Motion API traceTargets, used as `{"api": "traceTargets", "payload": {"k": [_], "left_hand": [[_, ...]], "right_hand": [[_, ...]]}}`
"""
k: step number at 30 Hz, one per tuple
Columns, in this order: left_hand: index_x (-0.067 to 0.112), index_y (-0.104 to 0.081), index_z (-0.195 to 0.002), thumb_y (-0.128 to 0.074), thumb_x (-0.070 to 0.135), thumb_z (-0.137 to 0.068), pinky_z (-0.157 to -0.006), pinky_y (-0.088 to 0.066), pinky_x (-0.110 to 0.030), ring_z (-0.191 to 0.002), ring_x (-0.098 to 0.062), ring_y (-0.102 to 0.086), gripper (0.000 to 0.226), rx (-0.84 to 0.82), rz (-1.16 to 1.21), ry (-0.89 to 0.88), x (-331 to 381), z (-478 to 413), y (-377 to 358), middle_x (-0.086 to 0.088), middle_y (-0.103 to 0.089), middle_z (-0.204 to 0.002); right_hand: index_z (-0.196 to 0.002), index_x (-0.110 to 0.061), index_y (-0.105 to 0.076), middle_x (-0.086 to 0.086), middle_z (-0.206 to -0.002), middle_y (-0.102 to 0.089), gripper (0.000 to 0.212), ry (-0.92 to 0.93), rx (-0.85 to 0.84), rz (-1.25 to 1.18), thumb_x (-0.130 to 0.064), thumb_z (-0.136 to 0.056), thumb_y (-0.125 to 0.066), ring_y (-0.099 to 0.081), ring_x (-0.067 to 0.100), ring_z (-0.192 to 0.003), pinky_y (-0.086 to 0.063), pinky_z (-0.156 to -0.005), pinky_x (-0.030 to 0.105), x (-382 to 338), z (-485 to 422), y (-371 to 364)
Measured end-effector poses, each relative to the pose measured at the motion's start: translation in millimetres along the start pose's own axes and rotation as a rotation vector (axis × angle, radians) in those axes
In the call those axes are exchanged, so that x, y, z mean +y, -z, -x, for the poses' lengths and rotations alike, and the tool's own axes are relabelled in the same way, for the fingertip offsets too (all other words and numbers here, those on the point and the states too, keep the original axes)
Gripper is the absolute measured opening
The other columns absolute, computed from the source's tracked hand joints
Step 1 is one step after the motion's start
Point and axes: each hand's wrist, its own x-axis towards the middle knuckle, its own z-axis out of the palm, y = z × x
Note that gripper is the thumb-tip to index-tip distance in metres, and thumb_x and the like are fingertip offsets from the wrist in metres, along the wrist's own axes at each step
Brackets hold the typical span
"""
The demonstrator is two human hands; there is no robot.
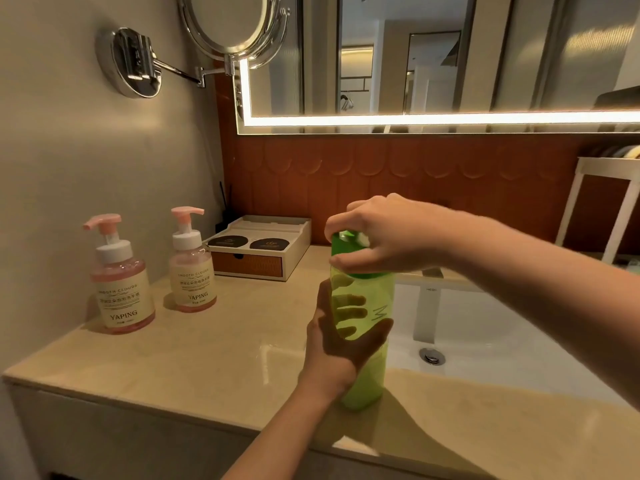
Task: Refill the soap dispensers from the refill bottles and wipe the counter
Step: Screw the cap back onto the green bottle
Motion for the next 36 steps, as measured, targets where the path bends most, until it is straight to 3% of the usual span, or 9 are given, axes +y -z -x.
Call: {"api": "traceTargets", "payload": {"k": [5,8,13,17,19,21,24,33,36], "left_hand": [[0.056,-0.040,-0.102,-0.076,0.058,-0.049,-0.081,-0.054,-0.027,-0.094,0.000,-0.062,0.065,0.046,-0.036,0.003,-5.8,1.4,-3.3,0.024,-0.060,-0.097],[0.041,-0.044,-0.108,-0.083,0.052,-0.050,-0.084,-0.055,-0.031,-0.095,-0.007,-0.064,0.071,0.073,-0.046,-0.003,-6.6,3.3,-4.0,0.013,-0.062,-0.102],[0.042,-0.039,-0.103,-0.080,0.034,-0.062,-0.072,-0.049,-0.008,-0.091,0.007,-0.059,0.058,0.031,-0.083,-0.015,-3.3,1.1,1.3,0.023,-0.058,-0.097],[0.038,-0.038,-0.115,-0.069,0.049,-0.057,-0.074,-0.049,-0.009,-0.098,0.003,-0.057,0.067,-0.009,-0.105,-0.002,-1.6,-7.8,26.0,0.021,-0.057,-0.104],[0.027,-0.039,-0.121,-0.067,0.051,-0.059,-0.072,-0.048,-0.007,-0.096,0.002,-0.059,0.072,0.019,-0.101,-0.012,-5.5,-15.0,47.3,0.017,-0.057,-0.106],[0.021,-0.041,-0.120,-0.067,0.061,-0.060,-0.069,-0.046,-0.004,-0.090,0.005,-0.061,0.077,0.042,-0.087,-0.016,-9.1,-23.3,69.9,0.013,-0.059,-0.103],[0.020,-0.042,-0.124,-0.063,0.078,-0.048,-0.072,-0.045,-0.004,-0.092,0.009,-0.059,0.098,0.089,-0.158,0.010,-17.5,-39.6,98.9,0.012,-0.061,-0.108],[0.023,-0.029,-0.137,-0.049,0.084,-0.053,-0.107,-0.034,-0.049,-0.127,-0.021,-0.043,0.105,0.181,-0.427,0.091,-46.4,-93.3,132.1,-0.002,-0.047,-0.135],[0.026,-0.022,-0.141,-0.046,0.088,-0.054,-0.110,-0.028,-0.054,-0.138,-0.026,-0.029,0.109,0.225,-0.499,0.145,-57.6,-112.1,138.7,-0.006,-0.034,-0.147]], "right_hand": [[-0.102,-0.022,-0.063,-0.004,-0.084,-0.055,0.038,0.010,0.244,0.167,-0.049,-0.088,-0.041,-0.047,0.009,-0.063,-0.032,-0.047,0.017,-2.7,-5.1,-13.4],[-0.088,-0.020,-0.065,-0.001,-0.081,-0.062,0.040,-0.052,0.345,0.169,-0.050,-0.088,-0.039,-0.048,0.010,-0.060,-0.029,-0.046,0.020,-4.6,-7.2,-18.3],[-0.079,-0.013,-0.063,0.001,-0.076,-0.064,0.060,-0.178,0.382,0.101,-0.058,-0.091,-0.025,-0.057,0.014,-0.063,-0.036,-0.046,0.020,-4.9,-7.5,-27.5],[-0.104,-0.005,-0.060,0.010,-0.100,-0.065,0.064,-0.199,0.335,-0.478,-0.051,-0.094,-0.016,-0.061,0.020,-0.084,-0.043,-0.061,0.021,-0.5,-1.5,-35.4],[-0.119,-0.017,-0.053,0.003,-0.106,-0.062,0.052,-0.208,0.276,-0.667,-0.048,-0.096,-0.018,-0.063,0.017,-0.084,-0.052,-0.060,0.024,3.9,-1.5,-49.6],[-0.132,-0.029,-0.042,-0.003,-0.111,-0.058,0.040,-0.198,0.216,-0.721,-0.044,-0.096,-0.029,-0.063,0.012,-0.086,-0.055,-0.068,0.029,6.9,-4.0,-68.8],[-0.142,-0.031,-0.029,-0.004,-0.125,-0.056,0.056,-0.164,0.141,-0.637,-0.039,-0.091,-0.050,-0.062,0.009,-0.096,-0.053,-0.085,0.030,3.4,-13.8,-98.8],[-0.148,-0.029,-0.014,0.001,-0.138,-0.048,0.074,-0.183,0.112,-0.605,-0.033,-0.089,-0.058,-0.057,0.016,-0.110,-0.050,-0.093,0.034,-23.3,-84.2,-156.3],[-0.148,-0.030,-0.012,0.001,-0.141,-0.046,0.073,-0.205,0.115,-0.676,-0.030,-0.091,-0.057,-0.056,0.017,-0.113,-0.049,-0.094,0.035,-23.9,-105.5,-170.5]]}}
